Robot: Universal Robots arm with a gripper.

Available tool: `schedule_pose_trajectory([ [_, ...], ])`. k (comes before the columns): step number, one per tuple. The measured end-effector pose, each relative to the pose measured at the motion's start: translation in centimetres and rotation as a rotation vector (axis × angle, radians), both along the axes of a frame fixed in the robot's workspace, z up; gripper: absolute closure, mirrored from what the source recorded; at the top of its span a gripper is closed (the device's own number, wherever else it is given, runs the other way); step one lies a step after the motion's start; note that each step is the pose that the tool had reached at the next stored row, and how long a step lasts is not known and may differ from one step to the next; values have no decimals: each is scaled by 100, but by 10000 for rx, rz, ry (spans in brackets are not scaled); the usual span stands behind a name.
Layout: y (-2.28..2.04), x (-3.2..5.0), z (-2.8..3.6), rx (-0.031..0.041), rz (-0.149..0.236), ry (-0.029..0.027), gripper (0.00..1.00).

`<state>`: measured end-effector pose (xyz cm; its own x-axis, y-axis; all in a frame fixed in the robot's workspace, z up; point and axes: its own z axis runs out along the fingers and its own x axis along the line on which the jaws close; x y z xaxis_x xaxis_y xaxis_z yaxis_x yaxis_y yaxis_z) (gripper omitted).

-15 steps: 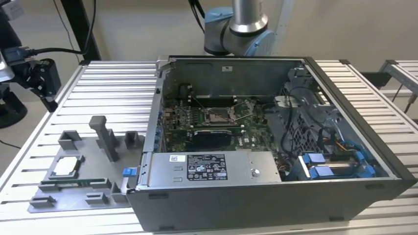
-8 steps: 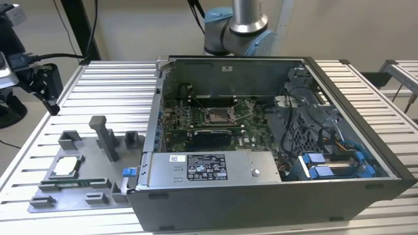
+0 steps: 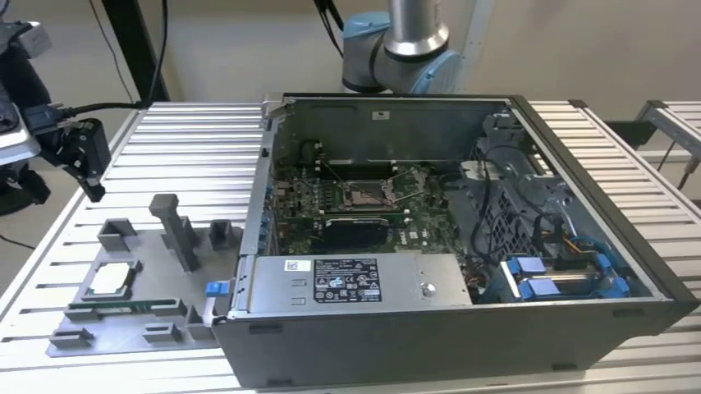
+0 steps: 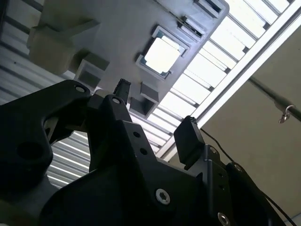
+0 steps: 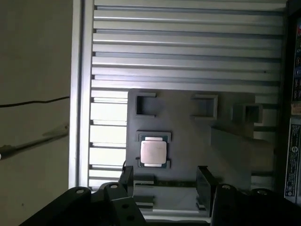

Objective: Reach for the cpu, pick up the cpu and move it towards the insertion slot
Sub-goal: 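Pick up the cpu and move it towards the insertion slot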

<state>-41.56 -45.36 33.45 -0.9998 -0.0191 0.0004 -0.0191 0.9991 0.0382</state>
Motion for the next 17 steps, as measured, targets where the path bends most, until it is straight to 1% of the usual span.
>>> schedule_pose_trajectory([
  [17,0,-16,-282,0,1,-1,0],
])
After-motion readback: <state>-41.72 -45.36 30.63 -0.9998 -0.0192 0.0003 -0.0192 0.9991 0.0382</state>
